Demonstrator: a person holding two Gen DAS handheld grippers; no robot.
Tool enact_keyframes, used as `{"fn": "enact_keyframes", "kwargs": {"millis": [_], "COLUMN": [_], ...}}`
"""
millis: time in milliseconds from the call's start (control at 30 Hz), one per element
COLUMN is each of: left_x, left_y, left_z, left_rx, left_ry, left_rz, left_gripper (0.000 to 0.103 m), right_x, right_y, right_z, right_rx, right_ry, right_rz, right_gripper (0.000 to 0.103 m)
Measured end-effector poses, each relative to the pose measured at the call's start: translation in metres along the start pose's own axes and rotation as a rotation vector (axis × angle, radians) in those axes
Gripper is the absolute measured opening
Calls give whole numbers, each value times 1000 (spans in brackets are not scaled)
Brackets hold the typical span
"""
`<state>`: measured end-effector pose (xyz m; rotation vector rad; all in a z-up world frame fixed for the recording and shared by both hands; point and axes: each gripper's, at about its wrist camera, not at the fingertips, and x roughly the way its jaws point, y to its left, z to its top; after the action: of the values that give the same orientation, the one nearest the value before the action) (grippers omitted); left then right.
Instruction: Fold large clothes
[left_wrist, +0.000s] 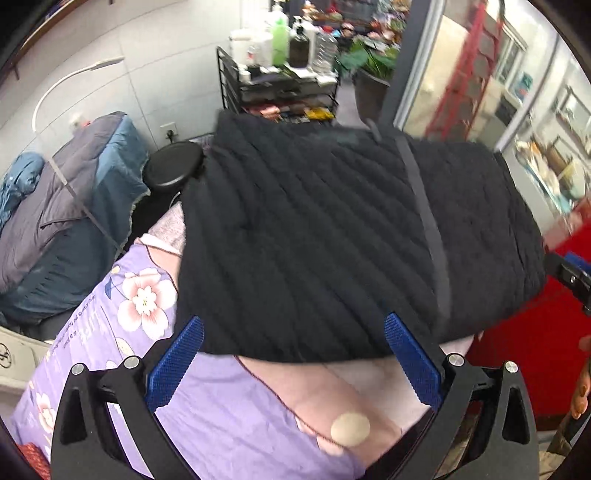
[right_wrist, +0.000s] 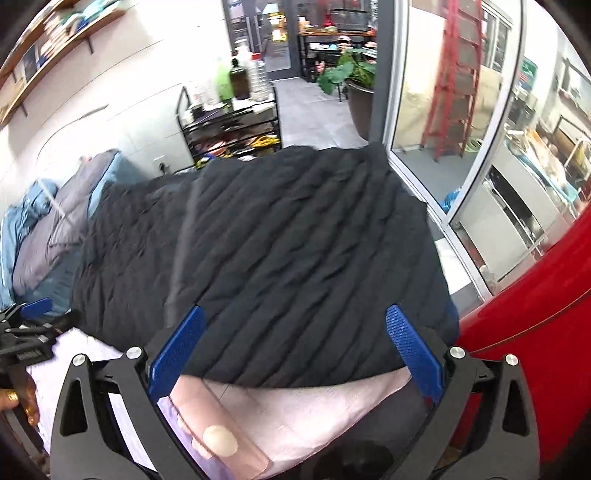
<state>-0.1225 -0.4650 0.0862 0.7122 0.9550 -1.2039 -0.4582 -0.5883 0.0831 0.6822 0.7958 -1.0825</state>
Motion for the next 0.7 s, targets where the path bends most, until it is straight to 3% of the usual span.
{"fn": "enact_keyframes", "kwargs": {"millis": [167,500,700], "left_x": [-1,-1,-3], "left_y": [-19,-30,-34], "left_z": [-16,-25,-25], "left_rx": [39,76,90], "left_ry": [19,35,36], "left_rz": [103,116,116], "left_gripper": [97,97,97], "right_x": [-2,9,8], "right_y": [17,16,23], "right_z": [-14,-33,-32], "right_rx": [-32,34,3], "right_ry": [32,71,80], "right_rz": [-11,9,-42], "right_gripper": [98,98,98]}}
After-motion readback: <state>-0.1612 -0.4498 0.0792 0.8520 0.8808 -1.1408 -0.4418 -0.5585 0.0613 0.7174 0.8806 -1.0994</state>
